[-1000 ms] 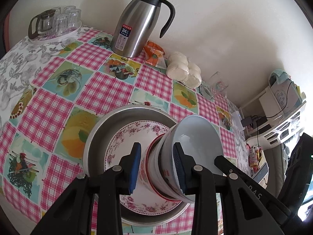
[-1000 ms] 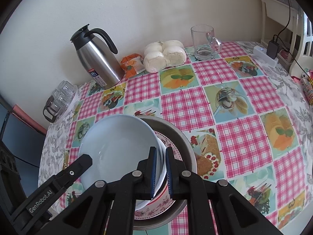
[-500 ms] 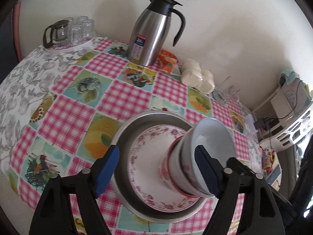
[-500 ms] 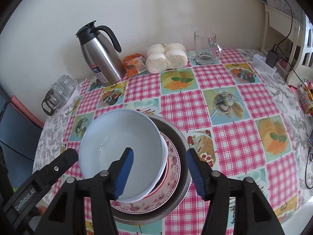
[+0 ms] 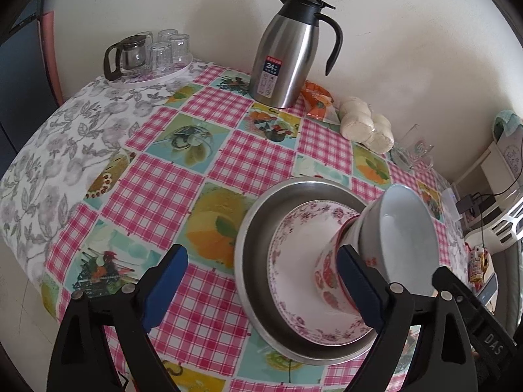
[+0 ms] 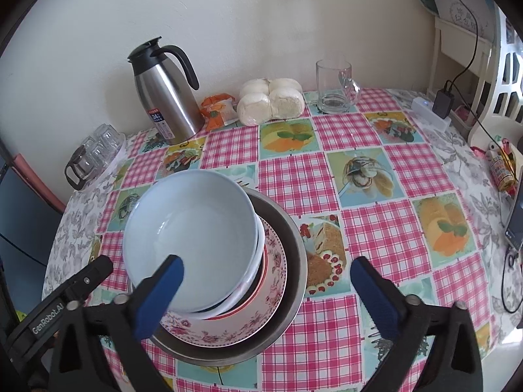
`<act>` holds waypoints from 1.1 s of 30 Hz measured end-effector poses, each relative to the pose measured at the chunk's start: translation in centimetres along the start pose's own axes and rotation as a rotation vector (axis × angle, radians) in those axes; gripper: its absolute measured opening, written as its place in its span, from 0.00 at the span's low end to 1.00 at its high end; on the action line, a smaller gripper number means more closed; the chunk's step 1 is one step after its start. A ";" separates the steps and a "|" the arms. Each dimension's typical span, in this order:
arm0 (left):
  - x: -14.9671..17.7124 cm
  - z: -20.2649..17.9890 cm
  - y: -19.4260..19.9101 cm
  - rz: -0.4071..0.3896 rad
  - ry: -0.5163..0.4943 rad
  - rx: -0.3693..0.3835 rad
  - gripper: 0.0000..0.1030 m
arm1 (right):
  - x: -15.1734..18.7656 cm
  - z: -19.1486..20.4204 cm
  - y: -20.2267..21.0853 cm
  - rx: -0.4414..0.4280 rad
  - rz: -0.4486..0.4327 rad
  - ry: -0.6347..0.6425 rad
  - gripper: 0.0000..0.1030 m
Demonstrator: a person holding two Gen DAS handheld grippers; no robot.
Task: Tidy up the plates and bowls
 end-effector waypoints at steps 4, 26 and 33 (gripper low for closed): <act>0.3 0.6 0.1 0.000 -0.005 -0.032 0.90 | 0.3 0.2 0.5 -0.005 -0.017 0.009 1.00; 3.5 0.3 2.1 0.018 -0.101 -0.052 0.90 | 5.6 -0.6 0.7 0.023 0.019 0.047 1.00; 5.0 0.2 1.7 0.043 -0.156 -0.106 0.90 | 6.6 -0.7 0.7 0.035 0.034 0.055 1.00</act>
Point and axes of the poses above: each gripper's, at about its wrist camera, not at the fingertips, and y roughly against the way its jaws point, z to its left, x to its underside, the point moved 6 cm from there along -y, roughly the way its jaws point, and after that the axes turned 1 degree about z, right-handed, at the moved point
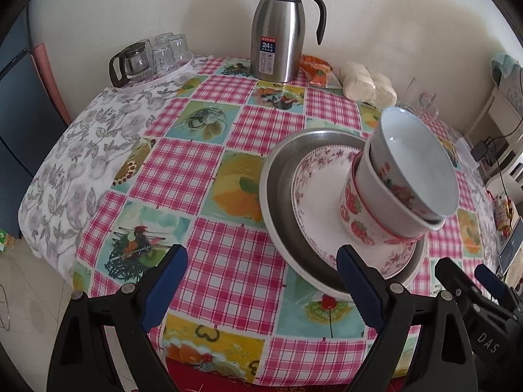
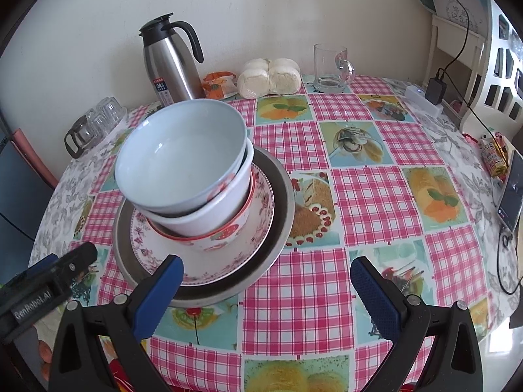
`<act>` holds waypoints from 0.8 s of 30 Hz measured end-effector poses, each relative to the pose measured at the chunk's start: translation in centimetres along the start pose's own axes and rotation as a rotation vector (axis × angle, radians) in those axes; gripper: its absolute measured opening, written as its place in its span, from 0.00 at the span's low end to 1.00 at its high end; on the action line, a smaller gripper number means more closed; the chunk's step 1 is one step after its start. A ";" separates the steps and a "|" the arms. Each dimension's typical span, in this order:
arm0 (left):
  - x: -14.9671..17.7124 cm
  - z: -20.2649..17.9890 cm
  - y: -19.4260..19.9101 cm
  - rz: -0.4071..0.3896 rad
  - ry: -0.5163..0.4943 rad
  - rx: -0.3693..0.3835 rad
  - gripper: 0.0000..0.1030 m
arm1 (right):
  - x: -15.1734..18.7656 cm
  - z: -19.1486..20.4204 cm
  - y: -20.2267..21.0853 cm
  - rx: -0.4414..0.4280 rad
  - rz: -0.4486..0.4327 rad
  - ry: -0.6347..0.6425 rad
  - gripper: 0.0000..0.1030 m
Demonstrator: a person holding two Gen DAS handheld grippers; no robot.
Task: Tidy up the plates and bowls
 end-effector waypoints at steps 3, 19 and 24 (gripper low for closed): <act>0.6 -0.1 -0.2 0.017 -0.007 -0.003 0.90 | 0.3 0.0 0.0 0.006 0.007 0.002 1.00; 2.6 0.1 -0.8 0.083 -0.013 -0.050 0.90 | 1.5 0.0 -0.2 0.032 0.041 0.020 1.00; 2.6 0.3 -0.9 0.086 -0.007 -0.054 0.90 | 1.6 0.2 -0.4 0.036 0.052 0.028 1.00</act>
Point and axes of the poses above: each gripper's, at about its wrist camera, not at the fingertips, and y roughly against the way its jaws point, z to its left, x to its underside, the point moved 6 cm from there along -y, roughly the way its jaws point, and after that the axes turned 1 degree about z, right-handed, at the moved point
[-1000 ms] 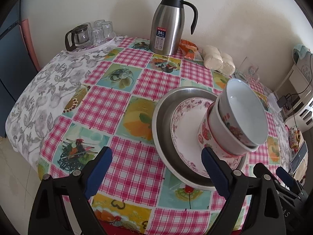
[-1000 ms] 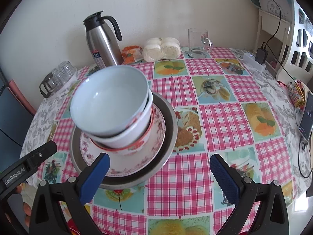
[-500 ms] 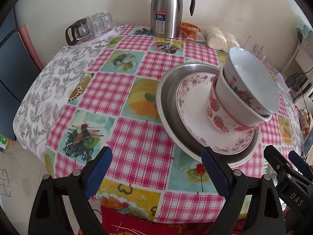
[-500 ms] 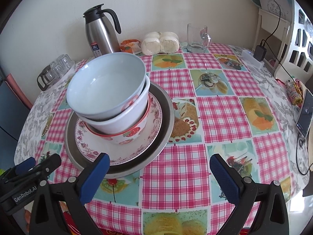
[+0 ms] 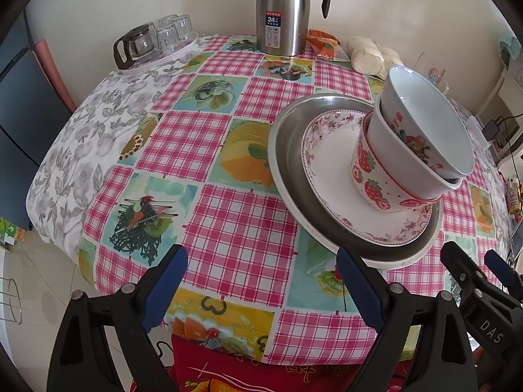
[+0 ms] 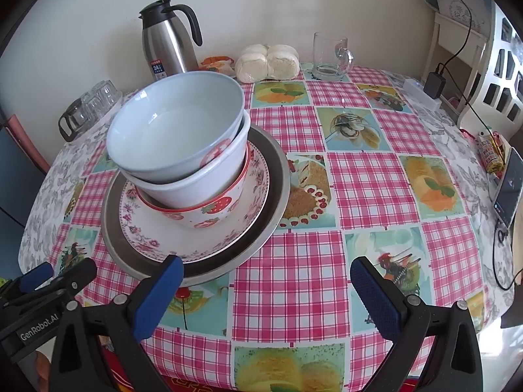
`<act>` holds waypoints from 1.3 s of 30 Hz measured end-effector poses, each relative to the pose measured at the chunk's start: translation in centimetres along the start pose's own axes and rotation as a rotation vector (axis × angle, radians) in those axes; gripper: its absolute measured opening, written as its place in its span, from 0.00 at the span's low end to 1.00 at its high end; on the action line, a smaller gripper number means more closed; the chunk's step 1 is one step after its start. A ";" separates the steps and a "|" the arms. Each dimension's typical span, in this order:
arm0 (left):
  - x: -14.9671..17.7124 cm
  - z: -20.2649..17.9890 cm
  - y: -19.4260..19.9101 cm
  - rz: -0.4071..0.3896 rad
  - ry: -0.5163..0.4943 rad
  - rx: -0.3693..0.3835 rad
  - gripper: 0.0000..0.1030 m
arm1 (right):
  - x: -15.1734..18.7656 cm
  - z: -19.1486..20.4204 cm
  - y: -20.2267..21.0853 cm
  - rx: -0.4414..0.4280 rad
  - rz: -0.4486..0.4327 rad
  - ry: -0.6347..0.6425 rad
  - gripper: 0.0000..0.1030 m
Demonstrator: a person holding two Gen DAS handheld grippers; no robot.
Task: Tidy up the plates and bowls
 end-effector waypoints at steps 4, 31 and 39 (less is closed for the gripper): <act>0.0 0.0 -0.1 0.006 0.005 0.003 0.90 | 0.1 0.1 -0.1 0.003 0.007 0.009 1.00; 0.2 0.3 -0.8 0.044 0.031 0.012 0.90 | 0.2 -0.3 -0.7 0.019 0.031 0.009 1.00; 0.2 0.3 -0.9 0.046 0.033 0.015 0.90 | 0.2 -0.3 -0.7 0.020 0.033 0.011 1.00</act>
Point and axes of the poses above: each gripper's, at about its wrist camera, not at the fingertips, and y roughly against the way its jaws point, z to its left, x to its underside, the point moved 6 cm from there along -y, roughly the way its jaws point, and after that the axes turned 1 degree about z, right-handed, at the moved point
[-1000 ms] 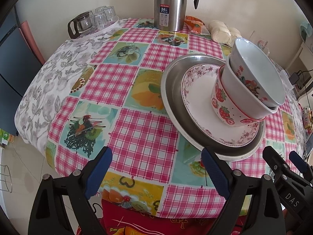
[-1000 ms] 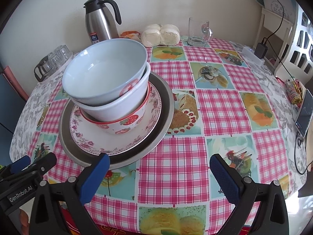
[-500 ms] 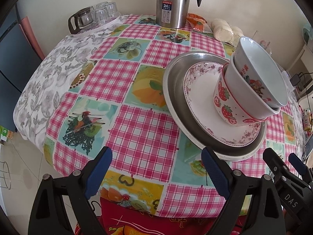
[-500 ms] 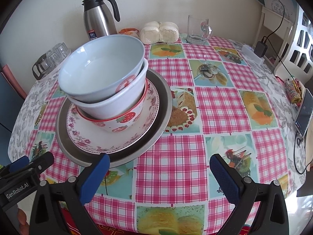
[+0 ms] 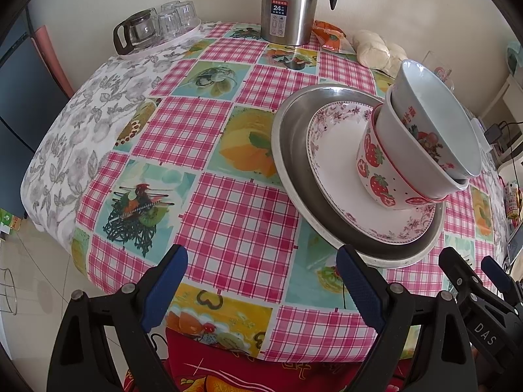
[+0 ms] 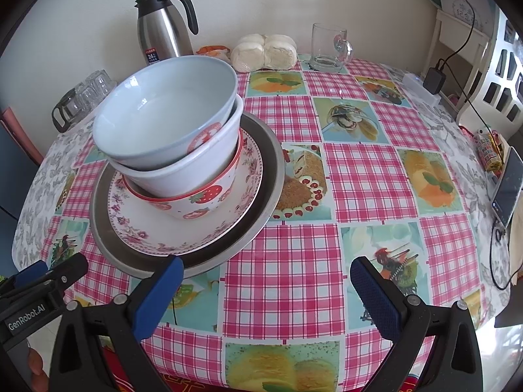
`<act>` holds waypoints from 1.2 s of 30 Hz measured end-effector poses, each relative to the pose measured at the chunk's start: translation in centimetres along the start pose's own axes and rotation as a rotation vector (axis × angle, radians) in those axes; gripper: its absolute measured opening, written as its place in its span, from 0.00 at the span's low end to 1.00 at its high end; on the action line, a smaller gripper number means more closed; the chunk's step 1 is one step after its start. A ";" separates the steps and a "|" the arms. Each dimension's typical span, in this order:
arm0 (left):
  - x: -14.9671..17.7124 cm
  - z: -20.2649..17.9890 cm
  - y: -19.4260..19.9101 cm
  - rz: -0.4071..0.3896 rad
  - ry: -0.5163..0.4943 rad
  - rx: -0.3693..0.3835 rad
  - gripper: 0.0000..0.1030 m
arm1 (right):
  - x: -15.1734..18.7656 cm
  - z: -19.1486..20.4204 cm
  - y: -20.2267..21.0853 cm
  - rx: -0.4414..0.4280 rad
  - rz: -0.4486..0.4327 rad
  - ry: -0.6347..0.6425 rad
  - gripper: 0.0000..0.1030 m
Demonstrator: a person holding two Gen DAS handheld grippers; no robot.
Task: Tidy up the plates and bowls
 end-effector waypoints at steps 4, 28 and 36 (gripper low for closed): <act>0.0 -0.1 -0.1 0.003 0.001 0.001 0.90 | 0.2 -0.1 0.0 0.000 0.000 0.000 1.00; 0.0 0.0 0.0 0.009 0.008 0.004 0.90 | 0.3 -0.2 -0.1 0.002 0.004 0.002 1.00; 0.0 0.1 0.0 0.012 0.011 0.000 0.90 | 0.2 -0.1 -0.2 0.005 0.009 0.005 1.00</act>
Point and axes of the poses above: each gripper's, at about its wrist camera, not at the fingertips, and y roughly against the way its jaws point, z to its left, x to its underside, the point moved 6 cm from there along -y, roughly the way its jaws point, and after that the axes turned 1 degree about z, right-handed, at the moved point
